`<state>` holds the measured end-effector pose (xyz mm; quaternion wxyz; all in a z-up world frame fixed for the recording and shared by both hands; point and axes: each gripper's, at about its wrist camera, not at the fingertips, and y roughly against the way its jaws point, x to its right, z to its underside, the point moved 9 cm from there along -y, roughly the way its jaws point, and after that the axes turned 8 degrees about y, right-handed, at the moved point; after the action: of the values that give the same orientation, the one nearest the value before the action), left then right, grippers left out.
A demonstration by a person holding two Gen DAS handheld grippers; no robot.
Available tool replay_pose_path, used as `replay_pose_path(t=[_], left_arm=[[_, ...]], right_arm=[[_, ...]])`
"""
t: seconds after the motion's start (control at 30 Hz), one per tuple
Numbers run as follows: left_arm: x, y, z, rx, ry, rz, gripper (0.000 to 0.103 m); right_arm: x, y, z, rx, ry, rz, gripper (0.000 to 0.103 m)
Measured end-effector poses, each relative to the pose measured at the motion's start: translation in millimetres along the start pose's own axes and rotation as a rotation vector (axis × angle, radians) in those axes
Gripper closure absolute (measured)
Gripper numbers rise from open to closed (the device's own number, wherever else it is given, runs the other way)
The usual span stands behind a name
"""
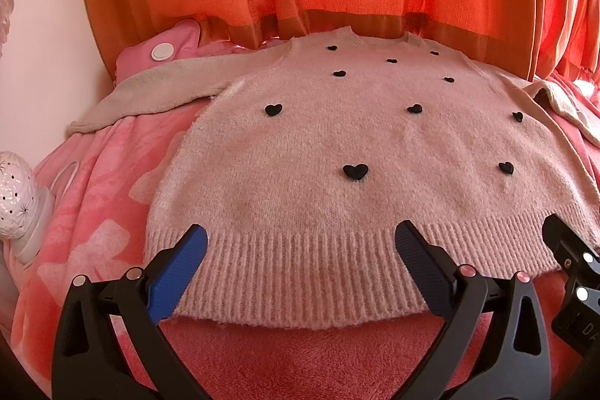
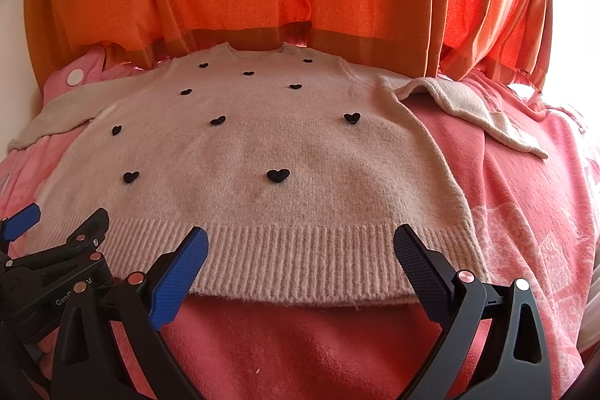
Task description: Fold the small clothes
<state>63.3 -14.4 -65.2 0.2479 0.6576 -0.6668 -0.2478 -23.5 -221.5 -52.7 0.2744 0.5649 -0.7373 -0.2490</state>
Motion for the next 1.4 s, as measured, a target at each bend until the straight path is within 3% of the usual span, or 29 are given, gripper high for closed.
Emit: replay_pose_path(t=[0.47,0.6,0.73,0.83,0.93,1.03,1.2,1.33,1.4], left_arm=[[-0.9,-1.0,1.8,-0.012,0.01,0.007,0.005],[-11.3,-2.8,0.2,-0.043,0.073,0.021,0.005],[-30.0,-8.7,-0.6,-0.118,0.185,0.065,0.005],[-41.0,-14.5,-4.7,-0.175,0.292,0.126,0.005],[-43.6,-15.2,-20.3,-0.185,0.357,0.161,0.005],[-35.5,-14.7,-46.8,-0.147,0.371,0.191,0.005],[-6.1,-36.5,-93.9,-0.126,0.4,0.224,0.005],[13.3,-64.0,-111.6,-0.14,0.434,0.263,0.009],[23.2,-75.3,-117.4,-0.126,0.408,0.285,0.016]], right_arm=[[0.4,0.9,-0.1,0.001,0.003,0.001,0.005],[15.6,6.9,-9.8,-0.003,-0.072,-0.068,0.008],[91.3,23.2,-40.3,0.05,-0.247,-0.078,0.007],[194.0,9.7,-50.6,0.054,-0.374,0.015,0.007],[281.0,-32.6,-39.1,-0.016,-0.516,0.036,0.007],[354.6,-77.2,-17.3,-0.079,-0.697,0.051,0.013],[423.6,-143.0,5.6,-0.129,-0.909,0.063,0.022],[448.4,-170.7,4.9,-0.117,-0.97,0.127,0.04],[456.1,-183.3,-2.8,-0.135,-0.966,0.13,0.075]])
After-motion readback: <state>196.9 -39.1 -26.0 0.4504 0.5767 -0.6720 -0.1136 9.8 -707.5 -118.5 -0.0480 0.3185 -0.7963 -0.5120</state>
